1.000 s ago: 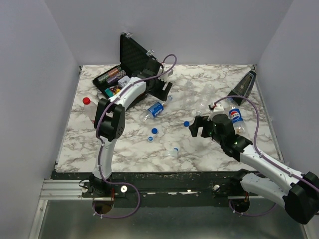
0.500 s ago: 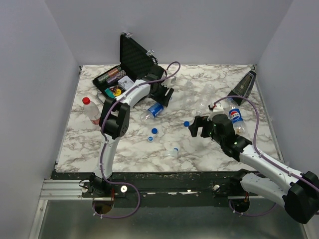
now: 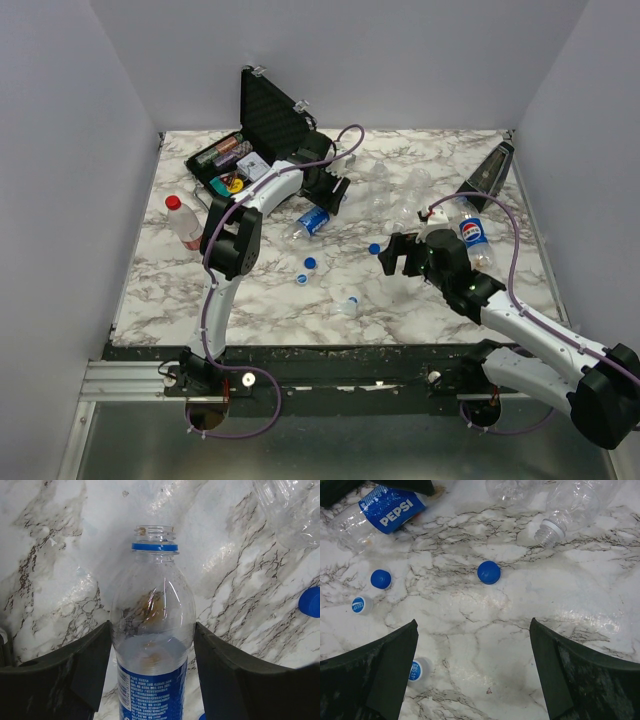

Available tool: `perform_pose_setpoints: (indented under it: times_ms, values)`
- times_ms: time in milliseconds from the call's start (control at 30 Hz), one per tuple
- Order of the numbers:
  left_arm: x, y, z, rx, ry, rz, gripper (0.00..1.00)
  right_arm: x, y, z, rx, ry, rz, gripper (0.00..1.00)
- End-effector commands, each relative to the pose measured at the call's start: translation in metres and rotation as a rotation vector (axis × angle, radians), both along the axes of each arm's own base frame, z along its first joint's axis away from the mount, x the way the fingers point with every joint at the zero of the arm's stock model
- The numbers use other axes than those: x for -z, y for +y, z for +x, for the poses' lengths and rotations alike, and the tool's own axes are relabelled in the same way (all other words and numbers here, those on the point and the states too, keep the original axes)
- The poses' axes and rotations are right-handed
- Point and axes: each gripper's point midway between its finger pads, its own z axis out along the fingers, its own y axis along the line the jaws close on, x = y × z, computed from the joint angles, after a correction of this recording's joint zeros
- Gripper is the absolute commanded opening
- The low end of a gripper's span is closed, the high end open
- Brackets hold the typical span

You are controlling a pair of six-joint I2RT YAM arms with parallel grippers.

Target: Screw on the bottle caps

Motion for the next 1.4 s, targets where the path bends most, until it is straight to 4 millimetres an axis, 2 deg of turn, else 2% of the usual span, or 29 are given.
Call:
perform_pose_setpoints:
  times_ms: [0,267,533,733,833,1000,1067,1167,1367]
  values:
    - [0.018,-0.001,-0.011,0.021,0.039,0.022,0.71,0.001,-0.001,0.001,-0.009,-0.009,0.0,0.99]
    - [0.022,-0.002,-0.011,0.026,0.043,0.022,0.71,0.001,-0.001,0.001,-0.007,-0.009,-0.001,0.99]
    - [0.026,-0.003,-0.013,0.028,0.054,0.023,0.81,0.003,-0.001,0.001,-0.009,-0.002,-0.005,0.99]
    - [0.027,-0.002,-0.012,0.029,0.047,0.026,0.76,0.004,-0.001,0.001,-0.007,-0.001,-0.007,0.99]
    - [0.019,-0.002,-0.012,0.041,0.029,0.02,0.73,0.004,-0.001,0.001,-0.009,-0.001,-0.007,0.99]
    - [-0.019,-0.005,-0.012,0.076,-0.055,-0.03,0.7,0.001,0.001,0.001,-0.02,-0.007,-0.004,0.99]
    - [-0.038,-0.003,-0.014,0.087,-0.109,-0.054,0.65,-0.003,0.001,0.001,-0.022,-0.014,-0.005,0.99]
    - [-0.077,-0.003,-0.021,0.109,-0.221,-0.116,0.55,-0.011,0.001,0.001,-0.027,-0.027,-0.004,0.99]
    - [-0.154,0.006,-0.054,0.177,-0.477,-0.251,0.54,-0.021,0.004,0.0,-0.046,-0.018,0.0,0.98]
